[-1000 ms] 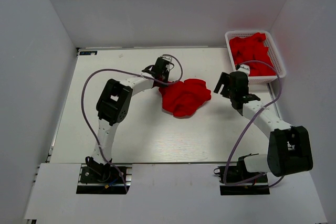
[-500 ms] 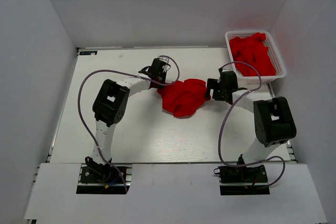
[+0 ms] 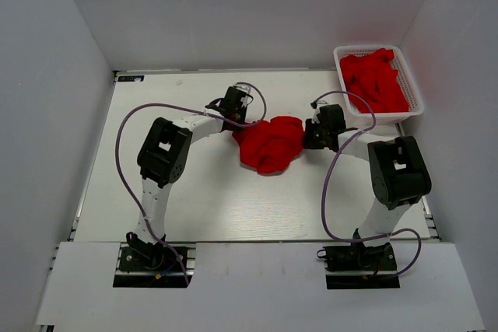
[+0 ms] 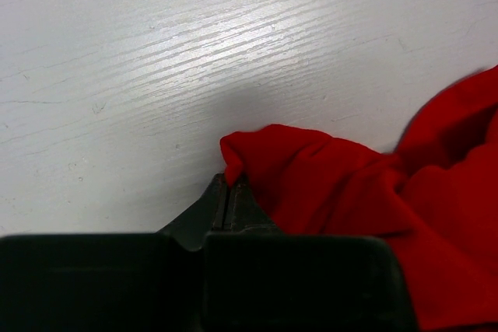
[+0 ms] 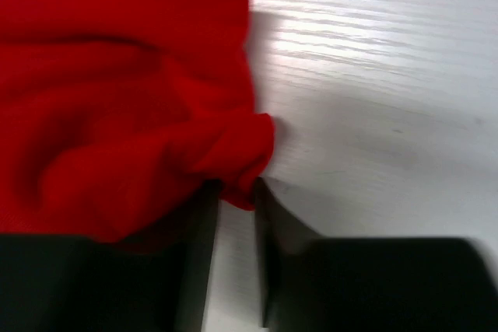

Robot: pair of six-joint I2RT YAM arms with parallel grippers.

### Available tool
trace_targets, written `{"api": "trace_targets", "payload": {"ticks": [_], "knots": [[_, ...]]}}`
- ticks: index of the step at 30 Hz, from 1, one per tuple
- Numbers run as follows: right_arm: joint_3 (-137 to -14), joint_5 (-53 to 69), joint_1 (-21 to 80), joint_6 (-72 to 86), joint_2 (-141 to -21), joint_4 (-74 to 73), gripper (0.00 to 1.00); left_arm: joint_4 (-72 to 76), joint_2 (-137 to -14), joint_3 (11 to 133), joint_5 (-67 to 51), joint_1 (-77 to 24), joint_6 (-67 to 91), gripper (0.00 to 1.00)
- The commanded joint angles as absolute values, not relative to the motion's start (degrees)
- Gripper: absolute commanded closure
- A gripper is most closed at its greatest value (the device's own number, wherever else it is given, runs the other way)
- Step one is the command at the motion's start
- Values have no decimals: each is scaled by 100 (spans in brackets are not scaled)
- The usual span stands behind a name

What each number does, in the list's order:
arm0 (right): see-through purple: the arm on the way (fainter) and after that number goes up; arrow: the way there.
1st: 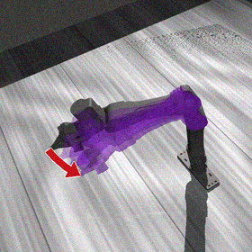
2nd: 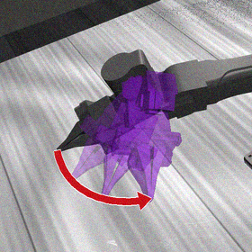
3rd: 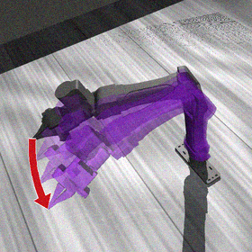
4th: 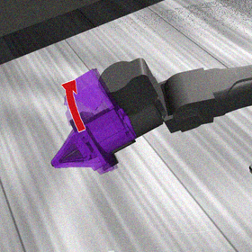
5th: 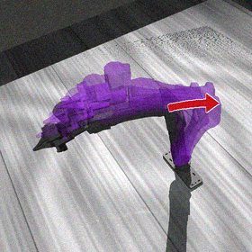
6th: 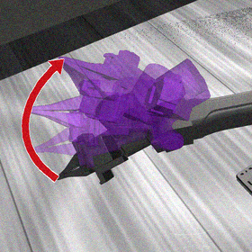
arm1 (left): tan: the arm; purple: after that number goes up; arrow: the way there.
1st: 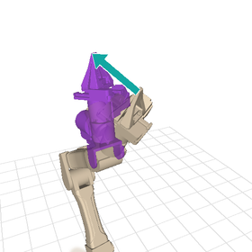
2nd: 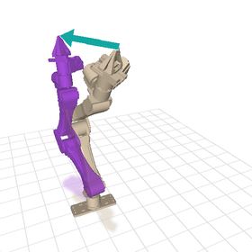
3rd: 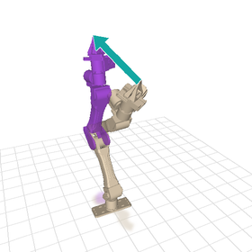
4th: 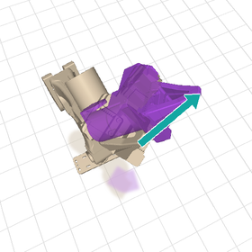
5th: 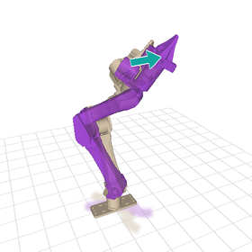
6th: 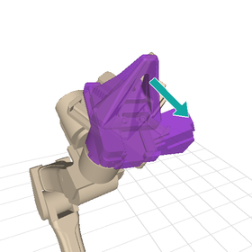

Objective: Fold and stack the t-shirts
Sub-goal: Flatten out the tshirt

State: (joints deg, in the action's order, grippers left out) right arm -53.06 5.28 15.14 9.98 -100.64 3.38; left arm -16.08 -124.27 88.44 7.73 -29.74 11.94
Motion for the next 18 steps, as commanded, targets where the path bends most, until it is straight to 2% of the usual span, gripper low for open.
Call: {"api": "trace_targets", "payload": {"ticks": [1, 2, 3, 7, 10, 11, 18], "knots": [[-5309, 1150, 1556, 1186, -10099, 483, 78, -1819, -12103, 8798, 835, -2953, 1125, 100], [-5256, 1221, 1538, 1308, -10099, 623, 95, -1819, -12103, 8798, 835, -2953, 1125, 100], [-5204, 1283, 1538, 1353, -10073, 659, 100, -1819, -12103, 8798, 835, -2953, 1125, 100], [-5212, 977, 1512, 1363, -9809, 826, 100, -1819, -11980, 8912, 976, -2953, 1020, 100], [-5405, 187, 1503, 1240, -9440, 800, 100, -1819, -11752, 9078, 1256, -2953, 827, 100], [-5553, -451, 1503, 1204, -9248, 782, 100, -1767, -11681, 9192, 1353, -2953, 774, 100], [-6020, -1529, 1450, 643, -8350, 905, 100, -1372, -10785, 9501, 1802, -2900, 396, 100]]}}
